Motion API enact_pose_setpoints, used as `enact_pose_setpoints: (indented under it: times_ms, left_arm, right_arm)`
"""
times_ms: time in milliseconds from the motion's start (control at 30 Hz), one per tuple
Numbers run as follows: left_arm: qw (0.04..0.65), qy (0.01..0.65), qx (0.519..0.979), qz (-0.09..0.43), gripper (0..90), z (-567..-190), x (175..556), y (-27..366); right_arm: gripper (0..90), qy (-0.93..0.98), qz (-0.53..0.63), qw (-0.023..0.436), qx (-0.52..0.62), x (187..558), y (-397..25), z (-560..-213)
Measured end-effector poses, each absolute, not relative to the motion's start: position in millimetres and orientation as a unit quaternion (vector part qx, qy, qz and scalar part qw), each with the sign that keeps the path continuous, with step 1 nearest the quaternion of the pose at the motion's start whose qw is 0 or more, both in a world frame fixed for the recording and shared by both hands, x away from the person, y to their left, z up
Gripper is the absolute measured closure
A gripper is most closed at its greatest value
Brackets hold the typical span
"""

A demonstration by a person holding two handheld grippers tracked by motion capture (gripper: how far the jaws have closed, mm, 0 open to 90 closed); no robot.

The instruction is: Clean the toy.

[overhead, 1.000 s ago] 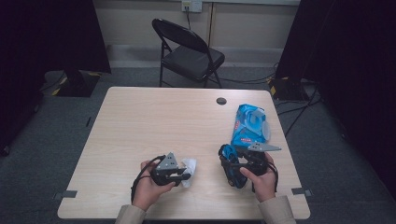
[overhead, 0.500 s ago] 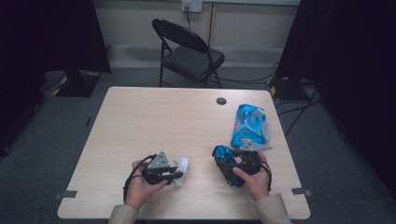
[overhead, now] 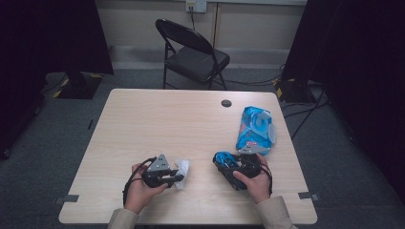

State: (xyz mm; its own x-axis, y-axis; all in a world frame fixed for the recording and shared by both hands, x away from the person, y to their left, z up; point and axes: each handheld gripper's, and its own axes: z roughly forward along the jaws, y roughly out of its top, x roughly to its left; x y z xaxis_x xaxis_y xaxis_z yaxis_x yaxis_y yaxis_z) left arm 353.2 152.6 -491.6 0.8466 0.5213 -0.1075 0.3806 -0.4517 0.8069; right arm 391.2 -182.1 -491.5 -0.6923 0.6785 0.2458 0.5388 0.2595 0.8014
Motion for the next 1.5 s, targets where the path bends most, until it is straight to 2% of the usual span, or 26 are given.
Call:
enact_pose_setpoints:
  times_ms: [1500]
  left_arm:
    - [0.462,0.275,0.839,0.086,75.4,-492.8,355.6,165.7]
  right_arm:
    - [25.0,0.819,0.418,0.107,0.379,409.0,-148.0,-494.8]
